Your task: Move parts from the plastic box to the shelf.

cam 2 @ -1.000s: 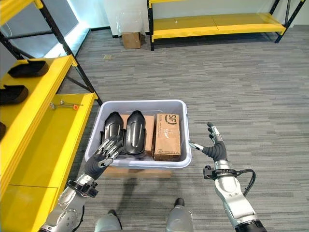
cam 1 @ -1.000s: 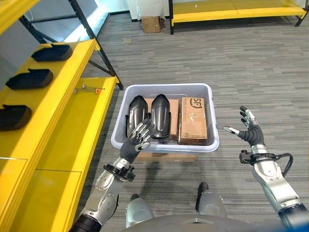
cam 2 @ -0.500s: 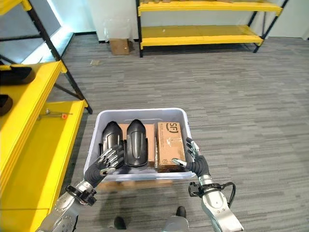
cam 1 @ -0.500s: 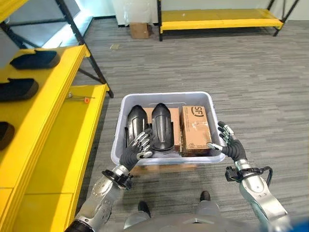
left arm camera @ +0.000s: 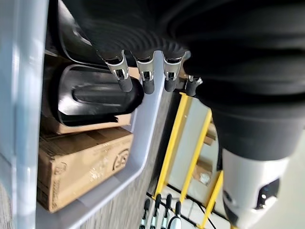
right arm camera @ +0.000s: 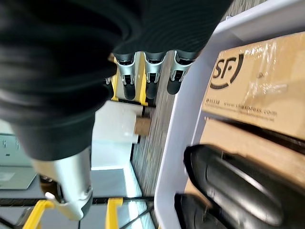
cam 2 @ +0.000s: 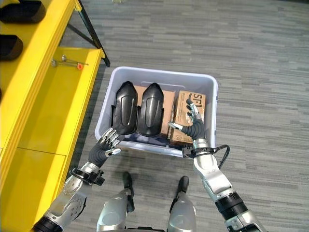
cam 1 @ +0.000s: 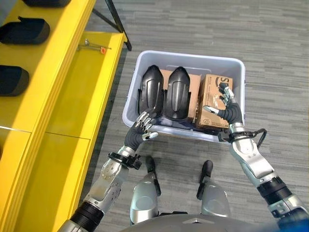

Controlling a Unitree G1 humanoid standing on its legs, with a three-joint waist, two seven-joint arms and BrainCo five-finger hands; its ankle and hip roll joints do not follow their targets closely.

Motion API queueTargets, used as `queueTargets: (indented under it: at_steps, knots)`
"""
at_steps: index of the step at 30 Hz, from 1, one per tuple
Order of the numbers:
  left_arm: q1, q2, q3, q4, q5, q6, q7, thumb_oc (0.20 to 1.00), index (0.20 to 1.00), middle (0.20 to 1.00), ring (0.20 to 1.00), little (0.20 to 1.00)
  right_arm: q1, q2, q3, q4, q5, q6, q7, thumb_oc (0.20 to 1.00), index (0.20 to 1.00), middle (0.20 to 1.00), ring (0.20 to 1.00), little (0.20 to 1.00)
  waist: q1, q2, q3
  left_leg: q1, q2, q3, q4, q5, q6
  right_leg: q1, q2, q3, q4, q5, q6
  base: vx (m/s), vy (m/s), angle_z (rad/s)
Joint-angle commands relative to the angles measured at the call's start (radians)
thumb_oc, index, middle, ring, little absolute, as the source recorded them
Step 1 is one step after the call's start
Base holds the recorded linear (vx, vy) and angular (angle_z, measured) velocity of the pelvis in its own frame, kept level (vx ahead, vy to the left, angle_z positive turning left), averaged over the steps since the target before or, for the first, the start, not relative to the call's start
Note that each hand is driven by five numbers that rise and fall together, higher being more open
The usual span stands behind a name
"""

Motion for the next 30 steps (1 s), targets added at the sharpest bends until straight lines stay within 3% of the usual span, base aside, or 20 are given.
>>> queueTargets:
  at_steps: [1,6,10,13,22,30]
  knots:
    - [-0.010,0.015,0.017,-0.086,0.075,-0.075,0.180,1.000,1.000,1.000,1.000,1.000,-0.048,0.020,-0.003,-0.017,-0.048,0.019,-0.081,1.000,1.000,1.000,1.000,1.000,0.017,-0.011,-0.011,-0.070,0.011,-0.075,0.065,-0.019,0.003,-0.014,0.001,0.014,0.159,-0.134,-0.042,-0.07,0.020,-0.01]
    - [-0.039,0.006,0.037,-0.112,0.062,-0.111,0.156,1.000,1.000,1.000,1.000,1.000,-0.116,0.061,-0.004,0.075,-0.025,0.071,-0.094,1.000,1.000,1.000,1.000,1.000,0.049,-0.003,0.026,-0.118,-0.001,-0.101,0.082,-0.018,0.008,-0.057,0.001,0.005,0.194,-0.147,-0.053,-0.07,-0.011,0.03]
    - [-0.072,-0.005,0.037,-0.125,0.064,-0.093,0.163,1.000,1.000,1.000,1.000,1.000,-0.187,0.096,0.013,0.173,0.025,0.111,-0.131,1.000,1.000,1.000,1.000,1.000,0.073,0.006,0.061,-0.155,-0.010,-0.120,0.098,-0.016,0.012,-0.101,-0.002,0.000,0.240,-0.155,-0.061,-0.05,0.003,0.12]
    - [-0.094,-0.015,0.032,-0.123,0.070,-0.083,0.172,1.000,1.000,1.000,1.000,1.000,-0.221,0.116,0.006,0.239,0.076,0.115,-0.158,1.000,1.000,1.000,1.000,1.000,0.084,0.010,0.079,-0.173,-0.017,-0.125,0.108,-0.018,0.015,-0.121,-0.004,-0.001,0.267,-0.165,-0.064,-0.03,0.013,0.16]
    - [-0.112,-0.027,0.013,-0.115,0.068,-0.067,0.194,1.000,1.000,1.000,1.000,1.000,-0.311,0.126,0.007,0.362,-0.016,0.104,-0.176,1.000,1.000,1.000,1.000,1.000,0.112,0.032,0.096,-0.262,-0.035,-0.143,0.143,-0.018,0.026,-0.224,-0.011,-0.008,0.360,-0.189,-0.075,0.00,0.024,0.09]
    - [-0.123,-0.035,0.000,-0.120,0.048,-0.073,0.170,1.000,1.000,1.000,1.000,1.000,-0.361,0.135,-0.022,0.436,0.110,0.109,-0.177,1.000,1.000,1.000,1.000,1.000,0.123,0.043,0.096,-0.306,-0.044,-0.143,0.160,-0.021,0.035,-0.281,-0.021,-0.005,0.407,-0.197,-0.074,0.01,0.015,0.03]
